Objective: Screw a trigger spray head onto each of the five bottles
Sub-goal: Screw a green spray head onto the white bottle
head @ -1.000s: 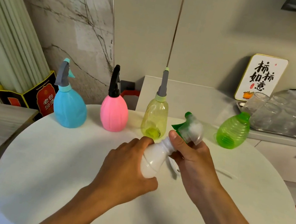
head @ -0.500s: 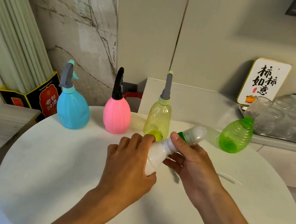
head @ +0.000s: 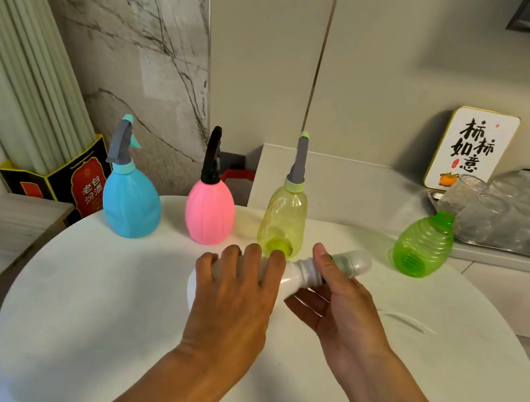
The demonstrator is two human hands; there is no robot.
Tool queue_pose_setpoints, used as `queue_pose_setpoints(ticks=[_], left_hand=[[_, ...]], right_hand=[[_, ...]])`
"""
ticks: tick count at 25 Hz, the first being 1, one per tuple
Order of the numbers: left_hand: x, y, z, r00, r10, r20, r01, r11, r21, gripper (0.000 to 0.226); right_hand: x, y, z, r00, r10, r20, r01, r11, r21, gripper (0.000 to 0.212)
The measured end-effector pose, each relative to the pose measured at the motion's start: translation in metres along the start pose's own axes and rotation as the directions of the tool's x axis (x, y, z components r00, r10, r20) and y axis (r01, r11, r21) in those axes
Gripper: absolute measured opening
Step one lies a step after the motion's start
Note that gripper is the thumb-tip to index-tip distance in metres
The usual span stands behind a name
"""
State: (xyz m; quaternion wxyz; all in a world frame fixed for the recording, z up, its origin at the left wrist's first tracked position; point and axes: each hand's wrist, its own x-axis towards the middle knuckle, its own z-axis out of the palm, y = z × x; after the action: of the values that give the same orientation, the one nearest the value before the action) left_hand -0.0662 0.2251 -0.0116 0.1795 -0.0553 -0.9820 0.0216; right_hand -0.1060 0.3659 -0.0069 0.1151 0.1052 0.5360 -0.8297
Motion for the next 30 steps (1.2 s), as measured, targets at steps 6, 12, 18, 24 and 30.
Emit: queue_pose_setpoints(ticks=[6, 12, 18, 24, 30], left_hand=[[0.0, 0.003, 0.001, 0.998, 0.019, -0.053, -0.022, 0.998, -0.054, 0.084], [0.002, 0.001, 0.002, 0.995, 0.027, -0.095, -0.026, 1.0, 0.009, 0.088], [0.003, -0.001, -0.001, 0.993, 0.003, -0.115, -0.023, 0.984, -0.179, 0.088], [0.012, -0.033, -0.011, 0.948, 0.023, 0.316, 0.221, 0.668, -0.711, 0.085], [0.01, -0.025, -0.004, 0.97, 0.054, 0.236, 0.164, 0.57, -0.805, 0.087]], right_hand=[[0.002, -0.006, -0.003, 0.998, -0.016, -0.067, 0.013, 0.999, -0.04, 0.053], [0.001, -0.008, -0.003, 0.986, 0.164, -0.024, -0.165, 0.967, -0.192, 0.054], [0.004, -0.01, -0.007, 0.99, 0.022, 0.142, -0.024, 1.0, 0.008, 0.032], [0.004, -0.025, -0.01, 0.961, -0.142, 0.238, 0.149, 0.989, -0.011, 0.041], [0.005, -0.029, -0.012, 0.928, -0.251, 0.276, 0.244, 0.968, 0.06, 0.029]])
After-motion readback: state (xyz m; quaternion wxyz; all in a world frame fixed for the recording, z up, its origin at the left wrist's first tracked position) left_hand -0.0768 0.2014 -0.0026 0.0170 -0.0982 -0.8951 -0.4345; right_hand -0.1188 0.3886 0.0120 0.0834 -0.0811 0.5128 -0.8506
